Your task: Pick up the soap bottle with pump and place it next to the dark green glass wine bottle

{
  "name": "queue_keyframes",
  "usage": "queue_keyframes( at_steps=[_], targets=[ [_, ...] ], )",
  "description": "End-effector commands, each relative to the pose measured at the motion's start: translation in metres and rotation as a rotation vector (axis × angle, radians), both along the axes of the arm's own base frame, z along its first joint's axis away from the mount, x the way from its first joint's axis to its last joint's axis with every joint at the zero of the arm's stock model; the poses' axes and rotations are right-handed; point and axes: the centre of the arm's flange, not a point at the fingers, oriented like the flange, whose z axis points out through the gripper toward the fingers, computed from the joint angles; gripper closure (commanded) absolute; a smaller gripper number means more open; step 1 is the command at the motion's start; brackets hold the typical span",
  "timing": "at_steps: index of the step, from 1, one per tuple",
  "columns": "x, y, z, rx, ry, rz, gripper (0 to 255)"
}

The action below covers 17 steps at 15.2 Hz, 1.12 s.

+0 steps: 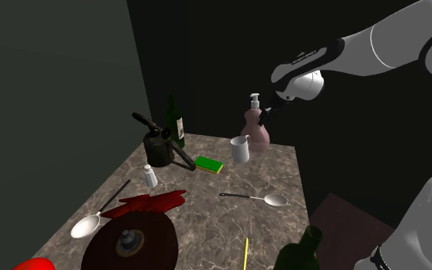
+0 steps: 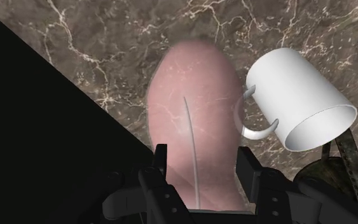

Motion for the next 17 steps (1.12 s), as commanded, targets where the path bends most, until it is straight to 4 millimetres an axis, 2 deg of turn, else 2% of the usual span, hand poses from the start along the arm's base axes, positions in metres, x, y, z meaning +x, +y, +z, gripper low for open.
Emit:
queue_keyframes(
  at_steps=[1,17],
  targets=[
    [-0.001,0.000,0.012,0.000,-0.001,0.000,255],
    [-0.001,0.000,0.096,0.000,-0.001,0.000,255]
  ],
)
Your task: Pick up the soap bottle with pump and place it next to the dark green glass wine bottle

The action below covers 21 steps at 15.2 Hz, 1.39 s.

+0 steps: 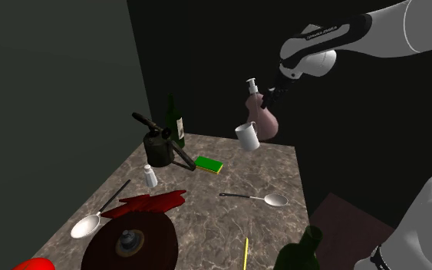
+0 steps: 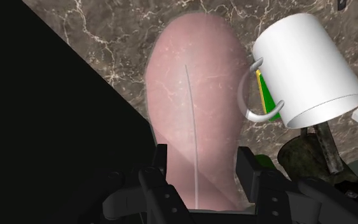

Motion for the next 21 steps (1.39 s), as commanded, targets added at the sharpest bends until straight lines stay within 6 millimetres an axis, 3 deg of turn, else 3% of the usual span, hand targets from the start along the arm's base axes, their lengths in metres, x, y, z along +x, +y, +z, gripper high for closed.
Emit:
queue_keyframes(
  at_steps=[1,21],
  targets=[
    [0.001,0.000,0.012,0.000,-0.001,0.000,255],
    [0.001,0.000,0.118,0.000,-0.001,0.000,255]
  ],
)
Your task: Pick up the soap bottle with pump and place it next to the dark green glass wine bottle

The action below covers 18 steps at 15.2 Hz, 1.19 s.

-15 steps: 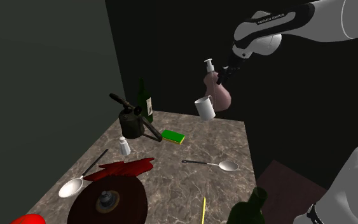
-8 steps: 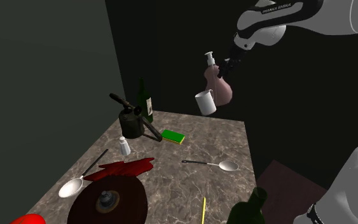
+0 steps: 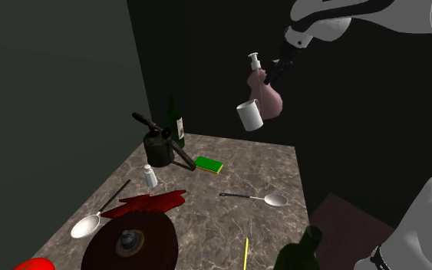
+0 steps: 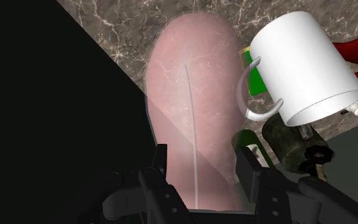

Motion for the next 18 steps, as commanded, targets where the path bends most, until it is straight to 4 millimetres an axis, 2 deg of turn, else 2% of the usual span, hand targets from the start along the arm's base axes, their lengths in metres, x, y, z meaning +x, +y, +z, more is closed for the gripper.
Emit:
queue_keyframes(
  at_steps=[1,18],
  targets=[
    [0.001,0.000,0.012,0.000,-0.002,0.000,255],
    [0.001,0.000,0.102,0.000,-0.002,0.000,255]
  ],
)
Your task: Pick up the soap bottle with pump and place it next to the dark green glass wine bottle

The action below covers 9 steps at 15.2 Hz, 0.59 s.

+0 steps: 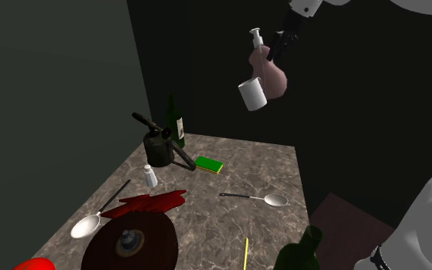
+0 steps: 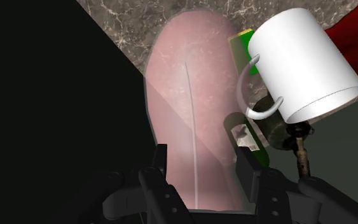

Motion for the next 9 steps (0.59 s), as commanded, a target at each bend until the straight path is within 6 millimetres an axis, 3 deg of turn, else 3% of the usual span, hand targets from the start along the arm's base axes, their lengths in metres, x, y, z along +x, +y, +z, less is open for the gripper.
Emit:
queue_keyframes(
  at_steps=[1,8,9],
  targets=[
    [-0.001,0.000,0.013,0.000,-0.002,0.000,255],
    [-0.001,0.000,0.044,0.000,-0.002,0.000,255],
    [-0.010,0.009,0.044,0.000,-0.002,0.000,255]
  ],
)
